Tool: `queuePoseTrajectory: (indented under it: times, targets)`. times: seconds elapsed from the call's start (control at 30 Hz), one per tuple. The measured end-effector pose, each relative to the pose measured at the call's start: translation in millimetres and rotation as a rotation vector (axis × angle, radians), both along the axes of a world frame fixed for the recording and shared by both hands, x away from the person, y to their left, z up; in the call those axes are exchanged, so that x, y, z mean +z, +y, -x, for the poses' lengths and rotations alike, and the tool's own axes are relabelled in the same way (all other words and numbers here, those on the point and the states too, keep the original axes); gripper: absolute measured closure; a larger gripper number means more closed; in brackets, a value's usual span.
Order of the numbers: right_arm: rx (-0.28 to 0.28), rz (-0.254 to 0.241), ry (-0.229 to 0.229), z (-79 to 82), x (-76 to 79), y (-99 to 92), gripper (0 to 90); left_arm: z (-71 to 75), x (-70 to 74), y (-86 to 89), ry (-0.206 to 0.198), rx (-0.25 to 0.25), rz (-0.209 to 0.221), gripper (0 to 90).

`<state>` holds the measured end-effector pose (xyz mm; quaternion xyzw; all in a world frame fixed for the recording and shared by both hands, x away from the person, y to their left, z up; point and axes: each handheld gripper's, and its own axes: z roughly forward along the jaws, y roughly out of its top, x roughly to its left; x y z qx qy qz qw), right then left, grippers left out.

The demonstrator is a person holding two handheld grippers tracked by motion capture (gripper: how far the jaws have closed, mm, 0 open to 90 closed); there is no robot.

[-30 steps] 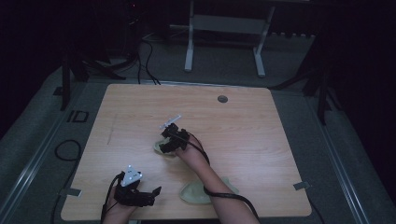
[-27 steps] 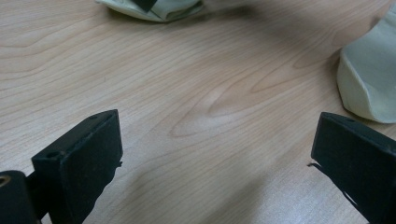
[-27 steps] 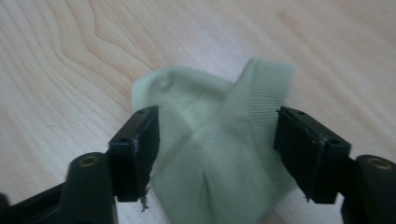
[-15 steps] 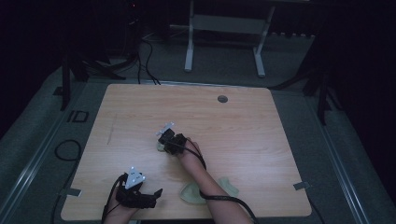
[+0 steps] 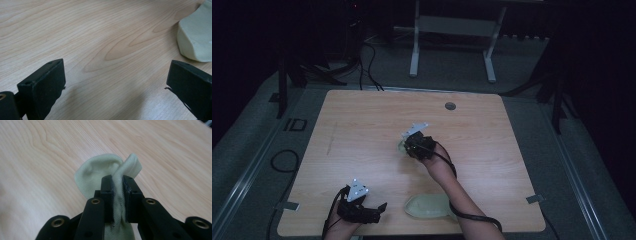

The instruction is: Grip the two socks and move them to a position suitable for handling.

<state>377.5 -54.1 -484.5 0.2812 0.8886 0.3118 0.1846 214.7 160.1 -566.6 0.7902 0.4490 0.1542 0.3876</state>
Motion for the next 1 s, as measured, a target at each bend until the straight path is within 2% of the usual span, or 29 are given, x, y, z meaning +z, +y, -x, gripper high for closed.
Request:
queuePoseTrajectory:
  times: [0.13, 0.23, 0.37, 0.47, 0.6, 0.73, 0.8, 0.83, 0.93, 0.97, 1.0]
  targets:
    - [-0.017, -0.002, -0.029, 14.8, 6.9, -26.9, 80.0, 0.3, 0.3, -2.5, 0.001, -0.002, -0.001, 2.2]
    - [-0.046, -0.003, -0.042, 25.5, 5.8, -43.1, 80.0, 0.3, 0.6, -3.7, 0.002, -0.007, -0.002, 2.2]
    - [-0.1, 0.001, -0.06, 39.8, -5.2, -59.8, 80.0, 0.4, 0.7, -7.6, 0.0, -0.011, -0.006, 2.2]
    - [-0.129, 0.006, -0.056, 48.9, -18.1, -67.7, 79.8, 0.8, 1.3, -9.9, -0.002, -0.019, -0.012, 2.2]
    - [-0.151, 0.008, -0.026, 58.5, -37.1, -73.0, 79.7, 0.1, 0.8, -12.6, 0.003, -0.027, -0.012, 2.2]
    - [-0.134, 0.044, 0.008, 65.9, -59.1, -69.3, 76.7, -3.2, 3.2, -16.0, 0.0, -0.038, -0.004, 2.3]
    - [-0.129, 0.047, 0.036, 66.8, -66.4, -68.2, 73.5, -5.6, 5.5, -19.2, -0.009, -0.042, 0.002, 2.3]
    - [-0.136, 0.04, 0.019, 67.9, -68.6, -67.7, 72.5, -7.0, 6.1, -21.2, -0.009, -0.045, 0.003, 2.3]
    - [-0.135, 0.035, 0.036, 67.3, -67.6, -65.5, 64.4, -12.5, 7.8, -28.1, 0.006, -0.066, 0.019, 4.5]
    - [-0.132, 0.03, 0.05, 66.8, -67.1, -65.2, 60.9, -16.1, 10.0, -32.9, 0.023, -0.079, 0.032, 4.7]
    - [-0.132, 0.03, 0.05, 66.8, -67.1, -65.2, 60.9, -16.1, 10.0, -32.9, 0.023, -0.079, 0.032, 4.8]
